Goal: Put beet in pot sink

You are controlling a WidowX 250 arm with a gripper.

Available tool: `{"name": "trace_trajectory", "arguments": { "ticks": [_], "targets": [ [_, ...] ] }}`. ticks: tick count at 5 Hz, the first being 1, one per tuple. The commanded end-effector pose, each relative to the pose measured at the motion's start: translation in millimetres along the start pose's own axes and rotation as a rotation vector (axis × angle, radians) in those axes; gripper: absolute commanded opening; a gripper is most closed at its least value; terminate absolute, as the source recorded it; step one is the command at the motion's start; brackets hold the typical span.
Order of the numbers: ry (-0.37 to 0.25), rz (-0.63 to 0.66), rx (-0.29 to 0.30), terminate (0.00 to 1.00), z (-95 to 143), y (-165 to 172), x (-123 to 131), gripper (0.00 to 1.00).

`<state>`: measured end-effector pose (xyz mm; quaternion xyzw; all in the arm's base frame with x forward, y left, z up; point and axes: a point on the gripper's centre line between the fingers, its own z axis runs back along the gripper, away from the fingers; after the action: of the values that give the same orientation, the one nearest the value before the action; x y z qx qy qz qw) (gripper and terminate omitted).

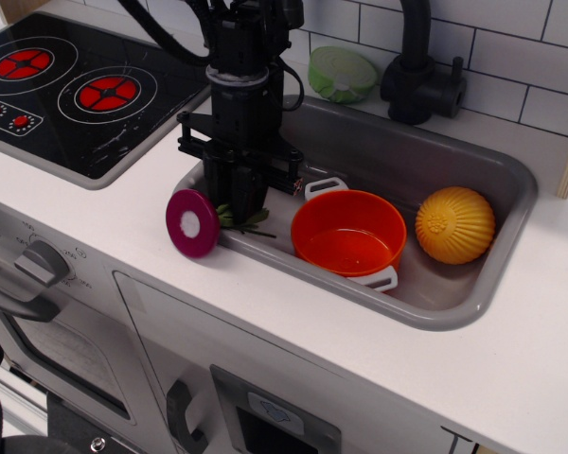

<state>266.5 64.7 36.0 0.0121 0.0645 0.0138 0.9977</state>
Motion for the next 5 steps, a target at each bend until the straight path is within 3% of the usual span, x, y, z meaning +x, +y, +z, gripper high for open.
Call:
{"name": "trace_trajectory", "arguments": {
  "ticks": [1,2,3,4,5],
  "targets": [
    [-0.085,0.024,-0.023,0.00,27,0,5,0.00],
    [-0.158,0.068,-0.126,0.00,60,-13,15,0.00],
    [-0.313,0.164,-0.184,0.00,80,-31,33,0.00],
    [-0.443,0.228,-0.209,0.00,83,-44,48,0.00],
    [-0.613,0.307,-0.198,0.00,76,-56,60,0.00]
  ]
}}
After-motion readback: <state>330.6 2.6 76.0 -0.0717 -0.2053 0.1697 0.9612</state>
